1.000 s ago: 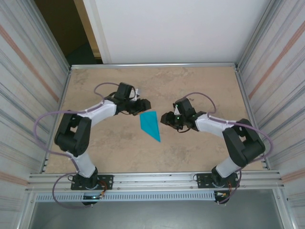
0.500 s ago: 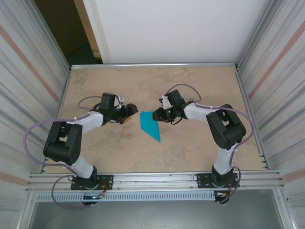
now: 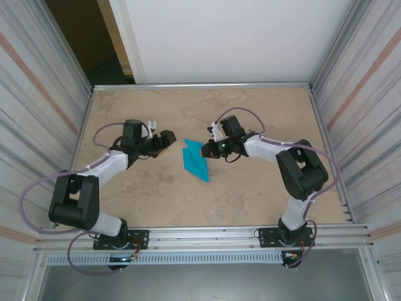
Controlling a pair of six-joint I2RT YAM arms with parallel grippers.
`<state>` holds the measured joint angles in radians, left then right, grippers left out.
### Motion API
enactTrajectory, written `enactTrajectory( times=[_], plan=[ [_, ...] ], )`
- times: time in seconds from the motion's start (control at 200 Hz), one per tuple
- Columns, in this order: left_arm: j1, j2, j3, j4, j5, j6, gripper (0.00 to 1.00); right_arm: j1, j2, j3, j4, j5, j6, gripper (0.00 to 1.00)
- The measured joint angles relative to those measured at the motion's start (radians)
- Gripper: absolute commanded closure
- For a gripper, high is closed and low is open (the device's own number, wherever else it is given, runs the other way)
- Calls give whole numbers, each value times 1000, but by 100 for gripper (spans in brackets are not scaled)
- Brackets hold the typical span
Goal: Fold a paper plane with a square sheet of paper (pick it up from the middle)
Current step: Turn over the paper at the center of the table.
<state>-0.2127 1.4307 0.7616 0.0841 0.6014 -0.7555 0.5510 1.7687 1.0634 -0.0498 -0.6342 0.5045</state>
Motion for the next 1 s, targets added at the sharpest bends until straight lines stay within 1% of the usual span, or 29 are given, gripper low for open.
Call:
enactTrajectory(
  times=[0.06, 0.15, 0.316, 0.461, 0.581, 0.692, 0.997],
  plan=[
    [18, -45, -13, 18, 9, 2, 19, 0, -61, -16, 42, 0, 33, 98],
    [19, -101, -25, 56, 39, 3, 18, -2, -134, -33, 109, 1, 90, 98],
    [6, -127, -30, 156, 117, -10, 19, -9, -192, -47, 238, -3, 198, 98],
    [-52, -119, -33, 256, 189, -33, 21, -18, -200, -52, 320, -14, 276, 98],
    [-108, -98, -31, 314, 234, -35, 25, -23, -207, -68, 383, -27, 336, 98],
    [-135, -72, -24, 340, 258, -35, 30, -23, -214, -81, 426, -48, 381, 98],
    [-137, 4, -11, 483, 328, -87, 53, -30, -229, -106, 512, -79, 457, 97]
  ],
)
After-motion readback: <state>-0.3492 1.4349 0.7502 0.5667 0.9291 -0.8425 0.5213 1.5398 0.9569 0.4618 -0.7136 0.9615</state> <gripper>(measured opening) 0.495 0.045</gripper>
